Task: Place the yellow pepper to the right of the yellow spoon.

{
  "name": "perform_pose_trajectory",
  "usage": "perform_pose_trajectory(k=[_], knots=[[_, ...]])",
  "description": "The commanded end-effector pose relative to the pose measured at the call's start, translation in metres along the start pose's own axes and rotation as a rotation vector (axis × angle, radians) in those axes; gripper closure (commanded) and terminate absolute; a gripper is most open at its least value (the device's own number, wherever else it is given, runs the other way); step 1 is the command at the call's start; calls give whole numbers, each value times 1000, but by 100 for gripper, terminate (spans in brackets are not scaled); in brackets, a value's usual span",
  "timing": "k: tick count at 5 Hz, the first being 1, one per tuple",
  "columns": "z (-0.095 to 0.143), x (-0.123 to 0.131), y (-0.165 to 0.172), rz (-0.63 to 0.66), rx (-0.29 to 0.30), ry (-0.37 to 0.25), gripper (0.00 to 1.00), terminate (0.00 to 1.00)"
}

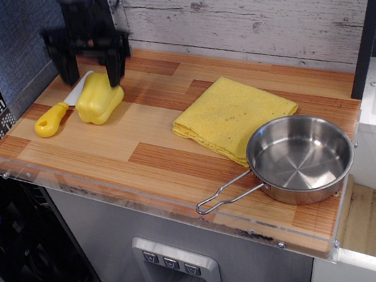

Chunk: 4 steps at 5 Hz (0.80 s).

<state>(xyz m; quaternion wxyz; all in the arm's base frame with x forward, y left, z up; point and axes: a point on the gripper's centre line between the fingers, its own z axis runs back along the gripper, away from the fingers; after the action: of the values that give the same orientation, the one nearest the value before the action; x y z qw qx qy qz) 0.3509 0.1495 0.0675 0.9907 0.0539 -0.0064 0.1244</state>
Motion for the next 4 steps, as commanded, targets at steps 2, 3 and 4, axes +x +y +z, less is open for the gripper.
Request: perform_pose_trajectory(k=[2,3,4], knots=[[105,-31,-64,-131,-2,-140,0,0],[108,-33,-101,-219,-40,-144,0,0],[111,-41,-120,-265,-36,-159,0,0]])
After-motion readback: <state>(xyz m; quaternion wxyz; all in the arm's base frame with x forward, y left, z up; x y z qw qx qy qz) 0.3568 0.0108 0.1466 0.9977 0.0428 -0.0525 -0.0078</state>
